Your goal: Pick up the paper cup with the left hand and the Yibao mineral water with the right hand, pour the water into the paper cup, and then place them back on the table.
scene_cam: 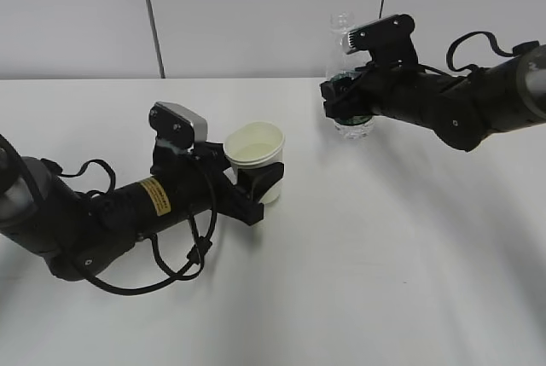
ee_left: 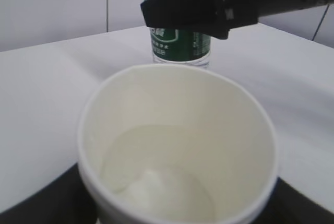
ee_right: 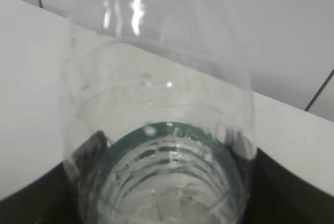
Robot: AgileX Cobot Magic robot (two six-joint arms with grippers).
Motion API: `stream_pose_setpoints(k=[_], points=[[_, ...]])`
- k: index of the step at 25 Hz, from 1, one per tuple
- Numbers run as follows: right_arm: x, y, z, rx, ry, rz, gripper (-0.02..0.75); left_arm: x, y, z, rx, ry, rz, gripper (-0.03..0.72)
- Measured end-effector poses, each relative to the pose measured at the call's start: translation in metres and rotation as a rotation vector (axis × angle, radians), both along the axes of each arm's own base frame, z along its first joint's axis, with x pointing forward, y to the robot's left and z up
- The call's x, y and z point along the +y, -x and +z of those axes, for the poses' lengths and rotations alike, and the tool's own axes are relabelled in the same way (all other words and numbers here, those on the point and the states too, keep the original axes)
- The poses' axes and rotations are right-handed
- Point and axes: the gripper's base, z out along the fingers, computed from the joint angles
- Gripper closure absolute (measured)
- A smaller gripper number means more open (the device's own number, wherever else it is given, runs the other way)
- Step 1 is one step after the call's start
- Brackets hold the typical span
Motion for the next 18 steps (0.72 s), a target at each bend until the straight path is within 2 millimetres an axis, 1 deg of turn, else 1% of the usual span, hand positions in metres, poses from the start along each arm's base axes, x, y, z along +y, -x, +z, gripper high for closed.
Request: stream_pose_setpoints(k=[3, 10, 18], points=[[0.000, 0.000, 0.000, 0.010, -0.031, -0.014, 0.247, 0.007, -0.005, 0.000, -0.001, 0.002, 0.037, 0.246], [0.000, 0.000, 0.000, 0.022, -0.066, -0.028, 0.247, 0.033, -0.019, 0.000, -0.001, 0.005, 0.123, 0.246], [0.000, 0.000, 0.000, 0.029, -0.087, -0.037, 0.247, 0.054, -0.028, -0.005, 0.040, -0.042, 0.187, 0.246]])
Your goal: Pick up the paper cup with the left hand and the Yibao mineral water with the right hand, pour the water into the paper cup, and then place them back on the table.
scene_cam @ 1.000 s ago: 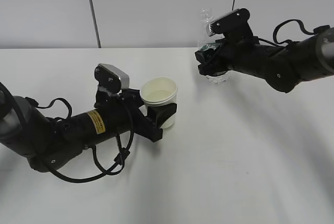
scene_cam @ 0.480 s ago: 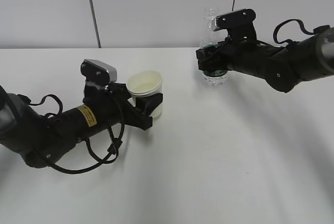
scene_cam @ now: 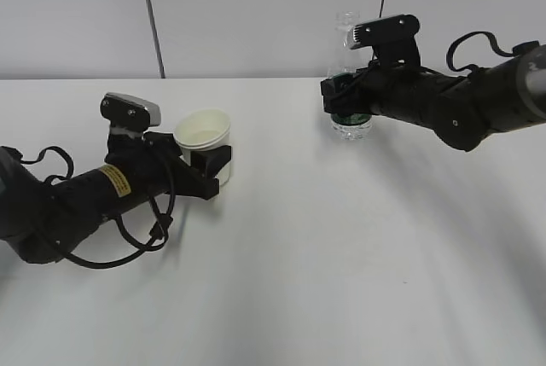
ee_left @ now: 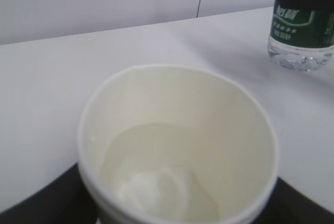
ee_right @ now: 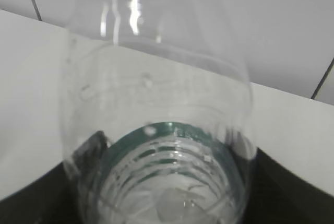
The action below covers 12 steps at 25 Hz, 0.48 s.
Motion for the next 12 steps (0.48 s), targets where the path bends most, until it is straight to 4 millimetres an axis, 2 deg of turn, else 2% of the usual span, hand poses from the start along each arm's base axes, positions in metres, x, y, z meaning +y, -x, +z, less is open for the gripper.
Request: stream_pose_setpoints(k=[12], points=[[0.000, 0.002, -0.003, 0.009, -0.012, -0.003, 0.247, 0.029, -0.010, -0.003, 0.006, -0.045, 0.073, 0.246]])
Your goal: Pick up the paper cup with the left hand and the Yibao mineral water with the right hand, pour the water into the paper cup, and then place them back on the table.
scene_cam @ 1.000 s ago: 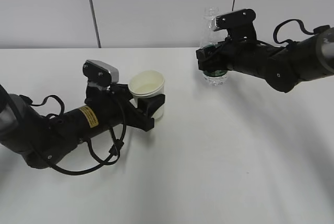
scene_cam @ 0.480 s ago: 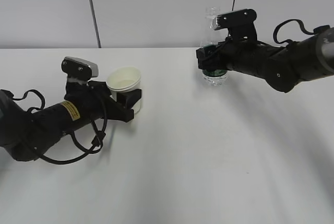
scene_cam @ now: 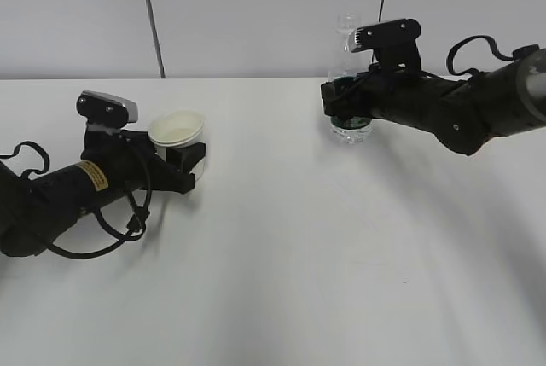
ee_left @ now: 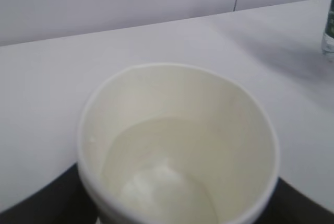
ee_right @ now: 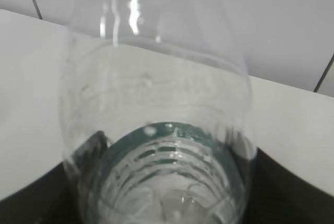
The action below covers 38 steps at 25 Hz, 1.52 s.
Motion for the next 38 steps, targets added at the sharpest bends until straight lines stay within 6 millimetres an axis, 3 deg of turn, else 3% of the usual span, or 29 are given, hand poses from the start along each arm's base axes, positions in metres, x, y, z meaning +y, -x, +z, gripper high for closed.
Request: stream_pose_setpoints(k=[10, 35, 38], points=[[0.000, 0.000, 0.001, -0.007, -0.010, -0.001, 0.247, 0.026, -0.007, 0.000, -0.022, -0.033, 0.061, 0.246], [0.000, 0.008, -0.007, -0.016, -0.037, 0.008, 0.248, 0.027, -0.008, 0.000, -0.024, -0.037, 0.063, 0.248], [-0.002, 0.021, -0.017, -0.041, -0.089, 0.001, 0.248, 0.027, -0.008, 0.000, -0.023, -0.038, 0.063, 0.248]])
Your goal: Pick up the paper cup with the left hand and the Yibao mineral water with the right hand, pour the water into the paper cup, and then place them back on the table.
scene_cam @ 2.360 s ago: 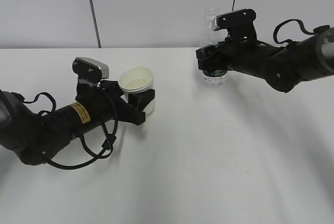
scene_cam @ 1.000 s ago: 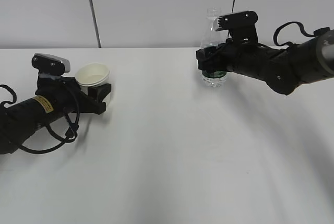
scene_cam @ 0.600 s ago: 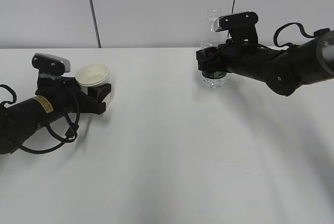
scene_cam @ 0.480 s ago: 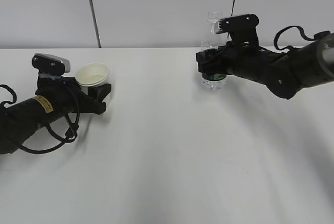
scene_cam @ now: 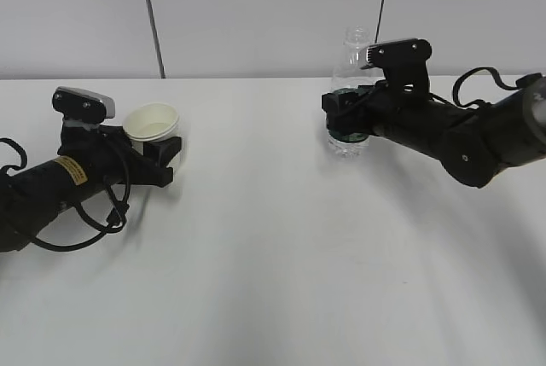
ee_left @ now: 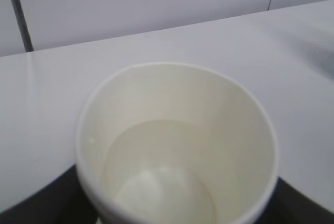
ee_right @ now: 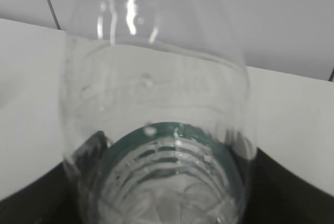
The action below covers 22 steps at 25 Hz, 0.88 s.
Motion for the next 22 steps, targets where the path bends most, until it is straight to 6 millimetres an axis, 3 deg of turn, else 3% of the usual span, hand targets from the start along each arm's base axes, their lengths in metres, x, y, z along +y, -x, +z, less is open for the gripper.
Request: stream_pose_setpoints(k=[22], points=[[-0.007, -0.001, -0.029, -0.029, -0.038, -0.020, 0.248, 0.000, 0.000, 0.000, 0.000, -0.001, 0.000, 0.253]])
